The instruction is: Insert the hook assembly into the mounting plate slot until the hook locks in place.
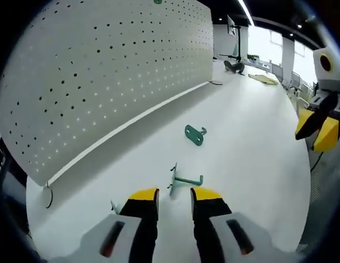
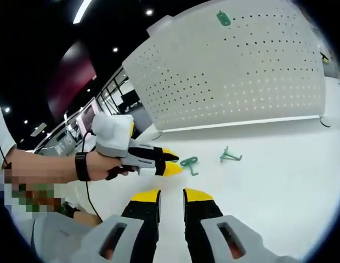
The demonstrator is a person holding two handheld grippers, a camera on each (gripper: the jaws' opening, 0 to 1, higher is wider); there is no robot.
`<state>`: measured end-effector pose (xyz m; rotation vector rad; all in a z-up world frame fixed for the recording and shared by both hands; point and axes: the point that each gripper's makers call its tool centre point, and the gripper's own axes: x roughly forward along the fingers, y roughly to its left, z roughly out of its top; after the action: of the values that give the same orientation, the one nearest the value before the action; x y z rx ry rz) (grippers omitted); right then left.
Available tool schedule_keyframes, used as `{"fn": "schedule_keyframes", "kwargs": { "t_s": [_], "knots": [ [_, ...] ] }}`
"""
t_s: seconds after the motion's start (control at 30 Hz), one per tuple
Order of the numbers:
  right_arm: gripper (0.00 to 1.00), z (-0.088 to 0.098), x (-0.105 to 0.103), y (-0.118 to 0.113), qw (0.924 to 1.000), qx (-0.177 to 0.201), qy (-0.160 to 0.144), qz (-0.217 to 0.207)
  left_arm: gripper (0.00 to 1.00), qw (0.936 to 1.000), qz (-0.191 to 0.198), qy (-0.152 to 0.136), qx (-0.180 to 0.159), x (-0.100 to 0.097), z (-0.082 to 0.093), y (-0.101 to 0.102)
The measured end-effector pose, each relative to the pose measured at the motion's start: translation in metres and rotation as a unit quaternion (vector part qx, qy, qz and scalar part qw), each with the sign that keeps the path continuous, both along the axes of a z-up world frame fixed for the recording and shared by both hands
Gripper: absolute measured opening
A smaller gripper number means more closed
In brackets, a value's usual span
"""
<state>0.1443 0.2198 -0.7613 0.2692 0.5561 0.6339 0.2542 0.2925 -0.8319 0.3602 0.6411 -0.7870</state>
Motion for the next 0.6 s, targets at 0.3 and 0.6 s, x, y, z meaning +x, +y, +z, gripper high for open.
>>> {"fn": "schedule_keyframes", "kwargs": {
  "t_s": [0.3,0.6],
  "knots": [
    [0.15,0.000,0.001,-0.003,1.0000,0.001,0.000,-0.005,0.18,0.9998,-0.013,0.006,0.014,0.006,-0.009,-0.004],
    [0.15,0.000,0.000,-0.007,0.9999,0.000,0.001,-0.010,0.12,0.9996,-0.018,0.015,0.016,0.008,-0.012,-0.007]
  ]
}}
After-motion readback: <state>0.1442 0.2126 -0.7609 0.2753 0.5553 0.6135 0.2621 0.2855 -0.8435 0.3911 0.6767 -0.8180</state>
